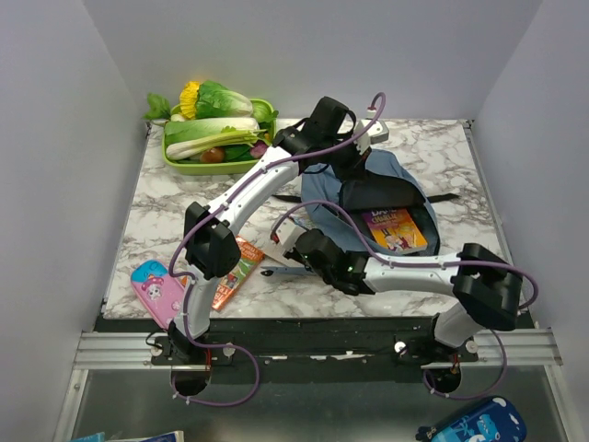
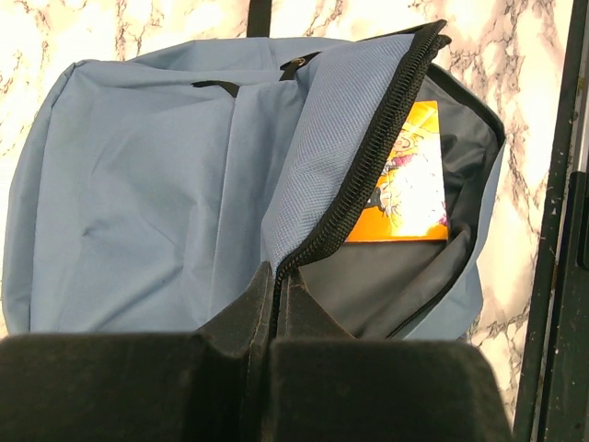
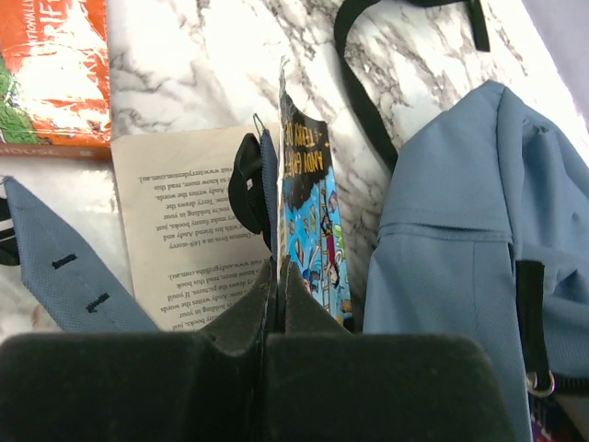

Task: Pack the student bag
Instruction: Move the book to the center of the board, then pick up the book from the center of the board.

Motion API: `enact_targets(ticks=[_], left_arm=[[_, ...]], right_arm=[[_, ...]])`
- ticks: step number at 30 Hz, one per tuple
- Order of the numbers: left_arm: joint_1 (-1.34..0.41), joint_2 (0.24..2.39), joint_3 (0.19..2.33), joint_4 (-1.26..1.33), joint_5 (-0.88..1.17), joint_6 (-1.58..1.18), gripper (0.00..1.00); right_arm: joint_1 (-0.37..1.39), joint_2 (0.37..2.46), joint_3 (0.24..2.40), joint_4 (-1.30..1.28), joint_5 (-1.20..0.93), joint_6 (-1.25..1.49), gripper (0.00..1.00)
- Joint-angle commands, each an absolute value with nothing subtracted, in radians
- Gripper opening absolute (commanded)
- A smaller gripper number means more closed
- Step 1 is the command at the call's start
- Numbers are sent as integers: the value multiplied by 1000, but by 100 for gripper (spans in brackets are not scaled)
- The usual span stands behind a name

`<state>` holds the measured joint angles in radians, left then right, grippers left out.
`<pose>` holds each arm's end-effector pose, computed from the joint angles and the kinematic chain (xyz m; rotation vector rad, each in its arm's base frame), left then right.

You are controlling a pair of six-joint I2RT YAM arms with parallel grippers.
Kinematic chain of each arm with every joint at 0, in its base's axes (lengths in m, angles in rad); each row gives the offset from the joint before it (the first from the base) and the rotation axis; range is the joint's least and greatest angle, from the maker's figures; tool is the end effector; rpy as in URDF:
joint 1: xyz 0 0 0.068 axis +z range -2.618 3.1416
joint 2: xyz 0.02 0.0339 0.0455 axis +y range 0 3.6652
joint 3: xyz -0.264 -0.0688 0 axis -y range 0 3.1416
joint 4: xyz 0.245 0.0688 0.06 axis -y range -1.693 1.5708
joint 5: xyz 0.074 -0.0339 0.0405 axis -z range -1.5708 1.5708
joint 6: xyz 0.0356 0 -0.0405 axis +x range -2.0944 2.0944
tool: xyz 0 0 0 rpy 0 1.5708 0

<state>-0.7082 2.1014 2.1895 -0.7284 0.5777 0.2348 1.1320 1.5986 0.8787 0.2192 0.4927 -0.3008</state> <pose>0.3486 -0.3241 0.3605 1.2976 1.8193 -0.8986 0.1612 0.3038 0.2104 -1.0807 1.6918 0.0184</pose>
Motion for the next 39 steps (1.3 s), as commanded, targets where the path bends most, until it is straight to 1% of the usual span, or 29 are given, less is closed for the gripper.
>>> enact_targets(ticks=[1, 5, 9, 15, 18, 21, 22, 25, 26, 30, 33, 34, 36, 37, 39], left_arm=[[-709, 2085, 2227, -719, 577, 255, 0], [-709, 2094, 2235, -724, 574, 259, 0], [-709, 2106, 2255, -733, 577, 252, 0], [-710, 2108, 2263, -742, 563, 258, 0], [-709, 2106, 2269, -744, 560, 259, 0], [-709, 2105, 2270, -745, 563, 258, 0], [-710, 2103, 2270, -744, 566, 258, 0], [-710, 2102, 2263, -747, 566, 258, 0], [-710, 2100, 2261, -744, 566, 259, 0], [-710, 2098, 2252, -744, 568, 258, 0], [-710, 2097, 2252, -741, 568, 256, 0], [-710, 2097, 2250, -742, 568, 258, 0], [-710, 2095, 2250, -741, 569, 256, 0], [-710, 2094, 2247, -741, 569, 256, 0], [-710, 2092, 2243, -739, 571, 256, 0]], right_arm=[[1170, 1479, 819, 158, 497, -227, 1], [1195, 1398, 773, 127, 482, -195, 1], [1200, 1324, 755, 129, 414, -202, 1], [1226, 1273, 824, 126, 376, -273, 1], [1230, 1272, 848, 81, 336, -267, 5], [1232, 1295, 825, 29, 301, -227, 16], [1232, 1304, 819, 14, 301, -212, 23], [1232, 1313, 792, 3, 334, -167, 32], [1230, 1312, 787, 3, 340, -158, 33], [1232, 1318, 787, -35, 365, -164, 33], [1230, 1319, 795, -71, 348, -189, 37], [1230, 1319, 792, -75, 356, -189, 42], [1230, 1316, 785, -83, 356, -195, 47], [1232, 1313, 782, -86, 356, -196, 52], [1232, 1315, 784, -86, 356, -202, 54]])
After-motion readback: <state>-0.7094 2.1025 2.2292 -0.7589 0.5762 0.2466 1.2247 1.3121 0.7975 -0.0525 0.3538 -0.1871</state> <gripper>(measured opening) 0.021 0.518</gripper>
